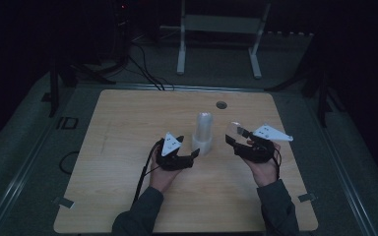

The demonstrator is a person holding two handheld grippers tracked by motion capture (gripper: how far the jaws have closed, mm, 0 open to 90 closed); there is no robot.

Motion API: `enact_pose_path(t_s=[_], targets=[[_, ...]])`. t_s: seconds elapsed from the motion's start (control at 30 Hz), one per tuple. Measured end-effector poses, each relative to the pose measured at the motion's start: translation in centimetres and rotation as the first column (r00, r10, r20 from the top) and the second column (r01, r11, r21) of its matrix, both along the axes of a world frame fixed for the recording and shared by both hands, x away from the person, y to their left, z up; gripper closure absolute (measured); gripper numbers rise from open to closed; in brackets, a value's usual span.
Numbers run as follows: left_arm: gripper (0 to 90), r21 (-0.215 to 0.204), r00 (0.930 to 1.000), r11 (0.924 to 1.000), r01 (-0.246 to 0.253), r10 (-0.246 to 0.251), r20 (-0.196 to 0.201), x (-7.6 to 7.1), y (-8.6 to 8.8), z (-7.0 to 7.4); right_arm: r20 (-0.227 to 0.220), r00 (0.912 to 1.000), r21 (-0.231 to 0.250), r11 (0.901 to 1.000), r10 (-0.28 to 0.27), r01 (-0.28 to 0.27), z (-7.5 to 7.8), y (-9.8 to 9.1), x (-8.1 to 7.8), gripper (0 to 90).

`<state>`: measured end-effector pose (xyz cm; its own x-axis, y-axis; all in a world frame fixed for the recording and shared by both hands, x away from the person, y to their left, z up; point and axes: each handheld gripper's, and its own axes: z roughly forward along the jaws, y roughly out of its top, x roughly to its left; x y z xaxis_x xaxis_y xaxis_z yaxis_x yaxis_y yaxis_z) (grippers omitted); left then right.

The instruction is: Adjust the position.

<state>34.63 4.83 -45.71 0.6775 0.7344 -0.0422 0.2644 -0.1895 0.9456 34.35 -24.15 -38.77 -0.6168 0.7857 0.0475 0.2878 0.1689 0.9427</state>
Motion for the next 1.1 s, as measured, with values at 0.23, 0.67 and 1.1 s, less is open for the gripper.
enact_pose_path(t_s=[0.23, 0.67, 1.1], targets=[[23.0, -0.008, 0.9999, 0.9999, 0.014, -0.014, 0.001, -0.4, -0.2, 0.1, -0.006, 0.9999, -0.004, 0.9999, 0.012, -0.012, -0.4, 0.5, -0.1, 41.7], [23.8, -0.007, 0.9982, 0.9982, 0.059, -0.059, -0.001, -1.0, -1.2, 0.3, -0.022, 0.9995, 0.009, 0.9997, 0.023, -0.022, -1.0, 0.9, -0.3, 41.7], [23.9, -0.009, 0.9952, 0.9951, 0.098, -0.098, 0.002, -1.2, -2.1, 0.4, -0.040, 0.9986, 0.027, 0.9991, 0.035, -0.034, -1.8, 1.6, -0.6, 41.6]])
